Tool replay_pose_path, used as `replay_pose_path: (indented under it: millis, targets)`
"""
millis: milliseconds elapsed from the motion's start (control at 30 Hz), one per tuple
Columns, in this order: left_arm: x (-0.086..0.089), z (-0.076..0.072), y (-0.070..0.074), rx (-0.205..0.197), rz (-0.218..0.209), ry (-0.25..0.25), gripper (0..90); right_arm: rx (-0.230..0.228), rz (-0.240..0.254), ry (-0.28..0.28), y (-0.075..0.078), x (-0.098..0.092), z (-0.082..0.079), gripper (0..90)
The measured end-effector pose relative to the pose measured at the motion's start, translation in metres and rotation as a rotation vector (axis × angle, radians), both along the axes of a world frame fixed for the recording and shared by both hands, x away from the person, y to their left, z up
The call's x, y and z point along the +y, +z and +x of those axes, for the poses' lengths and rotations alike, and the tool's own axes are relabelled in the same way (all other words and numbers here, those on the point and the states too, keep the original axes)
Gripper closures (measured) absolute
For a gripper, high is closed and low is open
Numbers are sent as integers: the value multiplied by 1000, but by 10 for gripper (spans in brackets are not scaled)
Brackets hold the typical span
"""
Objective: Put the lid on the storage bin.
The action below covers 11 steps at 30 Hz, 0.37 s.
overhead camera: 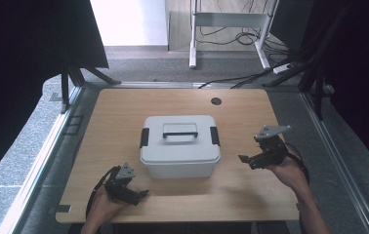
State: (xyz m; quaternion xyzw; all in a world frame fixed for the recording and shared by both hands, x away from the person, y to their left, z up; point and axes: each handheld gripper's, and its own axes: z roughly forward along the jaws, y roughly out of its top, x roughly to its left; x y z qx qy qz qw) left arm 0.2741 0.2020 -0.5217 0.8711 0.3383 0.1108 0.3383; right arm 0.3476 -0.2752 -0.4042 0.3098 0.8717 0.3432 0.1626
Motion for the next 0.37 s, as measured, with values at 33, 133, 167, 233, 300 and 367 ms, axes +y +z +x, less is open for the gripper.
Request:
replay_pose_path:
  millis: [33, 133, 167, 233, 300, 367]
  targets:
    - [0, 0, 0, 0, -2, 2, 0, 0, -2, -1, -4, 1, -1, 58]
    - [0, 0, 0, 0, -2, 2, 0, 0, -8, -3, -24, 3, -5, 66]
    - [0, 0, 0, 0, -4, 3, 0, 6, -5, -2, -31, 4, -5, 67]
    - [0, 0, 0, 0, -4, 4, 0, 23, -1, -5, -46, 6, -7, 70]
    - [-1, 0, 0, 0, -4, 4, 0, 45, -3, -5, -61, 7, -8, 69]
    - [0, 0, 0, 0, -4, 4, 0, 76, -17, 0, -74, 8, -8, 60]
